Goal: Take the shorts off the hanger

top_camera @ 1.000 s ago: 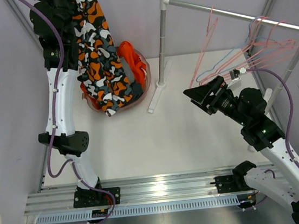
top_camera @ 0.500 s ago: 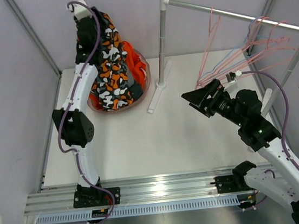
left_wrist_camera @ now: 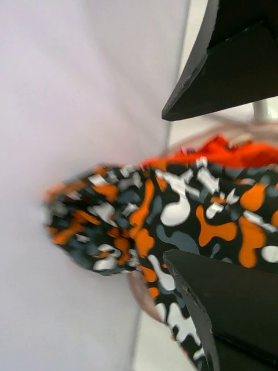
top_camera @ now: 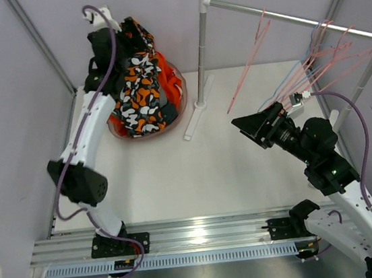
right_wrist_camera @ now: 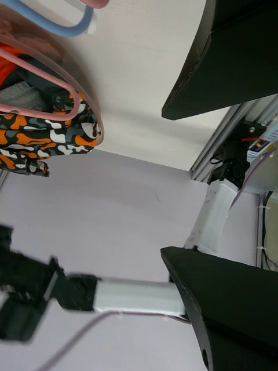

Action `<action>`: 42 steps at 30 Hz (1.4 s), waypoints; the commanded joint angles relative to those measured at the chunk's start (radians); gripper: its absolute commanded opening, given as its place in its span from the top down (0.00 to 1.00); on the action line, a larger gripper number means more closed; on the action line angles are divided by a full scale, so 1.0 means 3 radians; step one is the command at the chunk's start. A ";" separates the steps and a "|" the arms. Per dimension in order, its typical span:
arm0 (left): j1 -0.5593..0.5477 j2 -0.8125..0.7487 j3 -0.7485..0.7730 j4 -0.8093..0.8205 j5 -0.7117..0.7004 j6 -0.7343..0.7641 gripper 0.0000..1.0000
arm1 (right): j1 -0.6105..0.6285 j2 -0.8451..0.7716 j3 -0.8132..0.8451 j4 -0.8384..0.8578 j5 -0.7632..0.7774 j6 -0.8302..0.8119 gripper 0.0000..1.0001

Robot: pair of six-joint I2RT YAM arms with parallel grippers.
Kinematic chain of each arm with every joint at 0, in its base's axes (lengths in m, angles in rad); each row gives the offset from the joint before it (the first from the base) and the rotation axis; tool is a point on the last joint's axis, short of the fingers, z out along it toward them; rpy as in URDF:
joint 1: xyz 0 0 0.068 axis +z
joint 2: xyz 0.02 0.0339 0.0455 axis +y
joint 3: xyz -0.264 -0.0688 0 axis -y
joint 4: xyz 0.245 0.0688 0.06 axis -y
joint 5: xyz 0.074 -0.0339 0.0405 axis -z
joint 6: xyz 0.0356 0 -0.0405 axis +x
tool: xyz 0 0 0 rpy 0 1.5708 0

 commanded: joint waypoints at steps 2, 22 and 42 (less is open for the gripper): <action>-0.0096 -0.1041 0.0011 -0.0176 0.0143 -0.0067 0.01 | 0.0014 -0.0049 0.0322 -0.0185 0.0111 -0.0121 0.01; -0.0337 -0.4432 -0.3163 -0.1455 0.0445 0.0158 0.01 | 0.0029 -0.0682 0.0354 -0.1152 0.0374 -0.1655 0.00; -0.0357 -0.5250 -0.4131 -0.1159 0.0404 0.0173 0.01 | 0.0024 -0.1496 0.0021 -0.1311 0.1706 -0.2095 0.01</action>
